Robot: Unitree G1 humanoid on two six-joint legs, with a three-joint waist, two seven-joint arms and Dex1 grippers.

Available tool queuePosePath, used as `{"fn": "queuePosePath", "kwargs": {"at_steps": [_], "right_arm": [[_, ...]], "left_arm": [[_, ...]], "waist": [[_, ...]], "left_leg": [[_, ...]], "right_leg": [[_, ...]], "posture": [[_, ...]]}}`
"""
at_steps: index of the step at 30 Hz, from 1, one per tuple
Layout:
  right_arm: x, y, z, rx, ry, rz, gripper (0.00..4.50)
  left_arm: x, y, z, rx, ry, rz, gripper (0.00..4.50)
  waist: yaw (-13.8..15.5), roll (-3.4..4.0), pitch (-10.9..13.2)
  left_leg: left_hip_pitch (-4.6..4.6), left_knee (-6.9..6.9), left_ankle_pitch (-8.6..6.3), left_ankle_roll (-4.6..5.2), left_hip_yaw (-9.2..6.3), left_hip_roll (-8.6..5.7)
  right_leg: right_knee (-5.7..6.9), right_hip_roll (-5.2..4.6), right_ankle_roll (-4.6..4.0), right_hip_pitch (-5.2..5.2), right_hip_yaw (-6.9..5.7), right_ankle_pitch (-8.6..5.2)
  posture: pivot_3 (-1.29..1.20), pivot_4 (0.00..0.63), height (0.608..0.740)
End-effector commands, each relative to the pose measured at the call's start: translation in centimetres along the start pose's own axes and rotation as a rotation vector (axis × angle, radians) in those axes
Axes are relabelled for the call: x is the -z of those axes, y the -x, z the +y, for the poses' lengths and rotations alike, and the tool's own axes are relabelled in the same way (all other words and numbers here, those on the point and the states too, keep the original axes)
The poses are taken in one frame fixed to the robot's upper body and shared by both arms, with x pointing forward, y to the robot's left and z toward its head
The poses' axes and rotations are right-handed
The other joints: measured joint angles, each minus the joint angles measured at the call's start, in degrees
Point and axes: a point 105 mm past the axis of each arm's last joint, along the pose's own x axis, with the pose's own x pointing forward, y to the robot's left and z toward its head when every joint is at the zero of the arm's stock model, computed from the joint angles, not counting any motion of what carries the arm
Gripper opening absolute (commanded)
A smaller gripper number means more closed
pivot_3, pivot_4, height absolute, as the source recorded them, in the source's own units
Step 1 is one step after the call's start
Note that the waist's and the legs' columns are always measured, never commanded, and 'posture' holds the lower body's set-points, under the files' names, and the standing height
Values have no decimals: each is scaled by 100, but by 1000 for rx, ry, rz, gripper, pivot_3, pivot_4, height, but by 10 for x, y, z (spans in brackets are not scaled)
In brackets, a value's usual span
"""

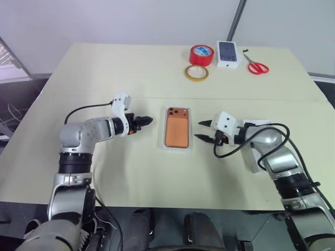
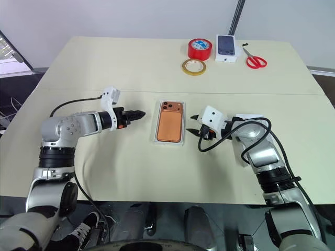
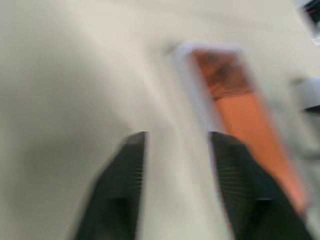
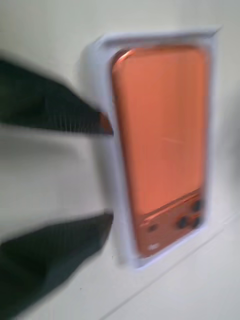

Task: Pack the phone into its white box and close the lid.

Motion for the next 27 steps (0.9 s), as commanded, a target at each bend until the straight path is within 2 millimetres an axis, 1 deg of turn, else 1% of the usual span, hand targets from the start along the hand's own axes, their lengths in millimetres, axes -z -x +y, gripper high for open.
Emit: {"fn": "queuePosePath", "kwargs": {"at_steps": [1, 2, 5, 7, 10, 13, 14, 16, 17, 19, 21, 23, 26, 27], "right_arm": [[-12, -3, -17, 80, 108, -24, 479], [-11, -5, -16, 76, 112, -23, 58], [-5, -13, -12, 59, 158, 9, 58], [1, -18, -7, 38, 202, 43, 58], [2, -21, -5, 31, 205, 46, 58], [4, -20, -1, 6, 215, 51, 58], [3, -19, 1, -8, 205, 45, 58], [3, -16, 4, -22, 190, 36, 58], [6, -11, 2, -19, 189, 51, 58], [10, -3, 2, -21, 186, 73, 58], [17, 12, 5, -32, 185, 96, 58], [20, 24, 9, -44, 170, 113, 58], [21, 32, 13, -53, 141, 122, 58], [27, 43, 17, -65, 137, 147, 58]], "left_arm": [[-6, -10, -17, 19, -165, -34, 116], [-5, -12, -19, 26, -173, -33, 0], [6, -25, -24, 37, -197, 11, 0], [24, -32, -26, 34, -260, 115, 0], [33, -39, -33, 58, -263, 179, 0], [41, -52, -61, 169, -301, 222, 0], [40, -56, -73, 218, -309, 219, 0], [36, -60, -89, 278, -308, 207, 0], [35, -64, -101, 319, -311, 206, 0], [34, -68, -116, 365, -329, 206, 0], [34, -74, -133, 414, -339, 204, 0], [36, -78, -145, 445, -346, 207, 0], [38, -80, -150, 458, -343, 214, 0], [42, -83, -159, 479, -356, 216, 0]], "waist": [[31, 0, 0], [39, 0, 0], [23, 0, 0], [15, 0, 0], [23, 4, -2], [40, 4, -2], [44, 4, -2], [50, 4, -2], [53, 4, -2], [68, 4, -2], [115, 3, -2], [137, 3, -1], [135, 3, -1], [123, 5, -1]], "left_leg": [[0, 1, 0, 0, 0, -1], [0, 3, 0, 1, 1, -3], [0, 7, -4, 5, 0, -3], [0, 5, -4, 6, 1, -2], [0, 6, -3, 7, 3, -2], [1, 15, -5, 11, 3, -2], [1, 17, -6, 13, 2, -2], [1, 23, -9, 18, 2, -5], [1, 25, -11, 22, 2, -6], [0, 28, -14, 29, 0, -10], [0, 32, -15, 32, 1, -13], [-1, 34, -18, 37, -1, -17], [0, 35, -20, 40, 1, -15], [1, 34, -23, 45, 1, -13]], "right_leg": [[0, -2, 0, 1, 0, 0], [0, -3, 0, 3, 0, 0], [-1, -5, 0, 5, 0, 0], [-1, -3, 0, 3, 0, 0], [1, 0, 0, 5, 0, 0], [1, 0, 0, 13, -1, 0], [0, 1, 0, 16, -3, 0], [-1, -1, 1, 21, -5, 0], [-2, -1, 1, 23, -7, 0], [-3, -2, 2, 27, -10, -1], [-4, -5, 2, 29, -11, -1], [-7, -5, 3, 32, -12, -2], [-8, -7, 3, 32, -9, -2], [-6, -7, 3, 32, -7, -2]], "posture": [[0, 150, 728], [0, 150, 728], [0, 150, 728], [0, 150, 728], [0, 150, 728], [0, 150, 728], [0, 150, 728], [0, 150, 728], [0, 150, 728], [0, 150, 728], [0, 150, 728], [0, 150, 728], [0, 150, 728], [0, 150, 728]]}}
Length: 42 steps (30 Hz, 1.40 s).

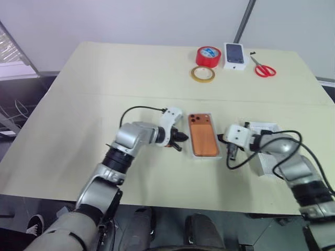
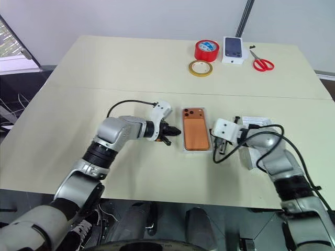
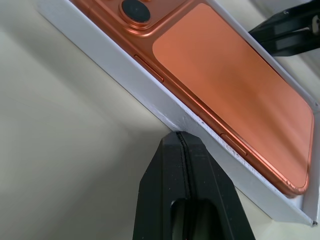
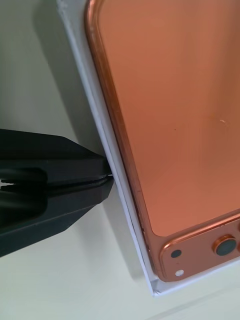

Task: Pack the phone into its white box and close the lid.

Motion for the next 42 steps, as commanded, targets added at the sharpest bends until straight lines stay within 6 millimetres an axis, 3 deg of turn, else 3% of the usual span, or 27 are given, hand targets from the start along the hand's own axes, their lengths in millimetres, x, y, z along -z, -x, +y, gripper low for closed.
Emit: {"fn": "queuePosePath", "kwargs": {"at_steps": [1, 4, 12, 15, 19, 25, 29, 30, 33, 39, 42], "right_arm": [[-15, 13, 14, -64, 35, -64, 58], [-1, 28, 10, -19, 41, -10, 58], [9, 43, 13, -8, 43, 28, 58], [10, 47, 14, -5, 14, 29, 58], [10, 55, 9, 7, 3, 37, 58], [15, 66, -10, 55, 47, 69, 58], [13, 67, -17, 84, 40, 56, 58], [5, 70, -22, 86, -57, 8, 58], [-13, 72, -42, 179, -212, -96, 1353], [-6, 78, -43, 261, -373, -62, 4391], [-4, 79, -38, 315, -472, -48, 4491]], "left_arm": [[-20, -19, -43, 154, -88, -37, 0], [-18, -30, -60, 206, -100, -35, 0], [-12, -32, -59, 195, -90, -18, 0], [-13, -24, -37, 124, -105, -45, 0], [-15, -14, -22, 80, -121, -76, 0], [-7, 1, -20, 88, -127, -90, 0], [-11, 8, -18, 81, -154, -144, 0], [-21, 16, -19, 100, -126, -205, 0], [-45, 42, -11, 64, -212, -357, 1309], [-33, 81, 10, 54, -351, -396, 4332], [-18, 99, 16, 67, -408, -388, 4466]], "waist": [[1, 5, 0], [54, 5, 0], [32, 6, 1], [31, 7, 2], [23, 8, 2], [-3, 16, 5], [26, 16, 5], [31, 16, 5], [-4, 17, 6], [-87, 20, 4], [-105, 21, 4]], "left_leg": [[1, 0, -1, 2, -1, 3], [0, -2, -2, 3, -3, 3], [2, -1, -4, 6, -1, 4], [2, -1, 0, 0, -1, 6], [2, -1, -1, 0, -1, 8], [2, -1, 1, -2, -1, 8], [1, 1, 2, -4, -2, 9], [1, 2, 2, -4, -1, 8], [0, 3, 2, -4, -1, 9], [2, -12, 7, -13, -3, 15], [0, -7, -2, 3, -1, 10]], "right_leg": [[2, 1, 0, -1, 2, 0], [-1, 2, 0, 0, -1, 0], [-3, 0, -1, 0, 2, 0], [-3, 2, -1, -1, 2, 0], [-2, 2, -1, -1, 2, 0], [-1, 2, -1, -2, 4, 0], [-1, 2, -1, -1, 3, 0], [-1, 1, -1, 0, 3, 0], [0, 0, -1, -2, 4, 0], [-5, 2, -3, -4, 1, -1], [-6, -6, -3, -3, 3, 0]], "posture": [[0, 150, 728], [0, 150, 728], [0, 150, 728], [0, 150, 728], [0, 150, 728], [0, 150, 728], [0, 150, 728], [0, 150, 728], [0, 150, 728], [0, 150, 728], [0, 150, 728]]}}
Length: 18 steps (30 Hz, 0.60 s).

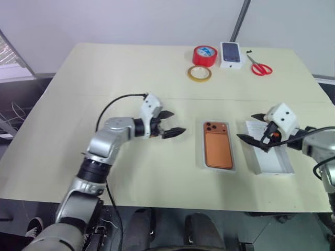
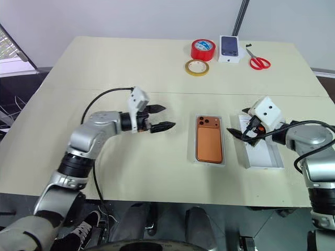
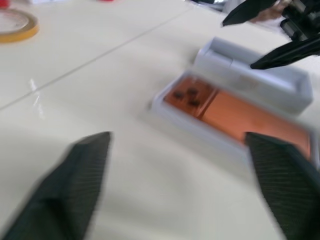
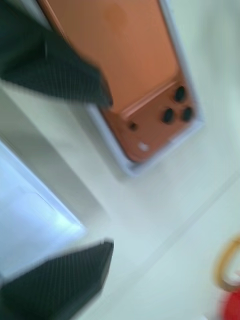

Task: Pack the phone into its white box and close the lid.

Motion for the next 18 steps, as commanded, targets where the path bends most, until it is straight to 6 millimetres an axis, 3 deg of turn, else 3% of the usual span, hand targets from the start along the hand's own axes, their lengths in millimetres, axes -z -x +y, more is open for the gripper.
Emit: {"fn": "queuePosePath", "kwargs": {"at_steps": [1, 4, 7, 14, 18], "right_arm": [[-14, 9, -1, 80, -48, -38, 4491], [2, 15, -3, 180, -105, 57, 4491], [9, 19, 12, 154, -160, 139, 4491], [25, 24, 29, 142, -297, 340, 4491], [26, 26, 25, 199, -476, 410, 4491]], "left_arm": [[-8, 20, -6, 57, -112, -56, 4466], [-1, 40, -13, 90, -271, -58, 4466], [3, 57, -22, 159, -325, -87, 4466], [9, 65, -30, 182, -392, -107, 4466], [9, 71, -32, 195, -413, -119, 4466]], "waist": [[-7, 1, 0], [-7, 4, 0], [-4, 4, -1], [-10, 9, -2], [-29, 11, -2]], "left_leg": [[1, 1, -5, 9, 1, 0], [0, -4, -7, 10, 0, 1], [-2, -12, -8, 9, 0, 1], [-5, -13, -12, 17, 0, 3], [-17, -14, -12, 18, 0, 3]], "right_leg": [[0, 0, -1, 0, 2, 0], [2, -1, -1, -7, 4, 0], [-1, -5, -3, -12, 5, -1], [-2, -8, -26, -18, 7, -8], [0, -8, -21, -33, 7, -5]], "posture": [[0, 150, 728], [0, 150, 728], [0, 150, 728], [0, 150, 728], [0, 150, 728]]}}
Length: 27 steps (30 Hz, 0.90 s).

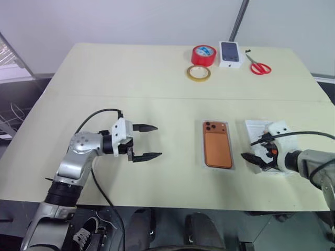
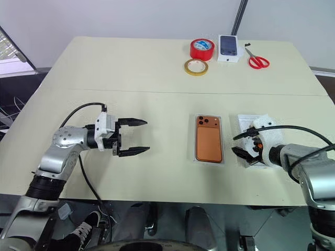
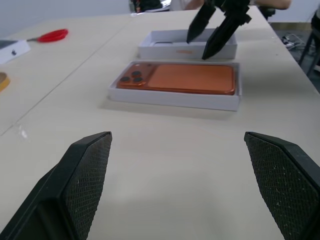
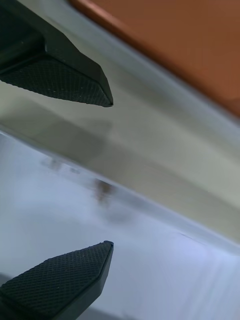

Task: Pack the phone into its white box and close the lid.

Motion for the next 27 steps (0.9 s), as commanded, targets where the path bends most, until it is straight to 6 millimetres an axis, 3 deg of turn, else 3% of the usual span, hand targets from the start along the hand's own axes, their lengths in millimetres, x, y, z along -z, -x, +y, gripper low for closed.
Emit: {"fn": "queuePosePath", "kwargs": {"at_steps": [1, 7, 16, 19, 26, 27], "right_arm": [[-10, 8, -3, 37, -111, 17, 4491], [-26, 4, 1, 9, -106, 22, 4491], [-15, -2, 6, -43, -147, 76, 4491], [-13, -2, 1, -4, -147, 94, 3585], [-7, -8, -2, 43, -155, 131, 42], [-5, -10, -2, 48, -165, 137, 42]], "left_arm": [[-12, 8, 1, 6, -70, -33, 4466], [-10, 13, -2, 8, -85, -17, 4466], [-10, 9, -5, -24, -82, -28, 4466], [-10, 7, -10, -33, -76, -33, 4500], [-11, 2, -10, -57, -72, -36, 4500], [-11, 2, -10, -59, -70, -35, 4500]], "waist": [[-23, 1, 0], [-27, 6, -3], [-39, 6, -3], [-38, 7, -3], [-39, 6, -4], [-39, 4, -5]], "left_leg": [[0, 1, 0, 0, 0, 1], [-6, -2, -1, 1, 1, 1], [-9, 1, -1, 3, 0, 1], [-9, 1, -1, 4, 1, 1], [-9, 3, -1, 5, 0, 1], [-9, 3, -1, 5, 0, 1]], "right_leg": [[1, 1, 0, 0, 0, 0], [-2, 2, 5, -6, 0, 3], [0, 2, 11, -6, -1, 6], [0, 3, 11, -6, -1, 6], [0, 5, 12, -5, -1, 6], [0, 5, 12, -4, -1, 6]], "posture": [[0, 150, 728], [0, 150, 728], [0, 150, 728], [0, 150, 728], [0, 150, 728], [0, 150, 728]]}}
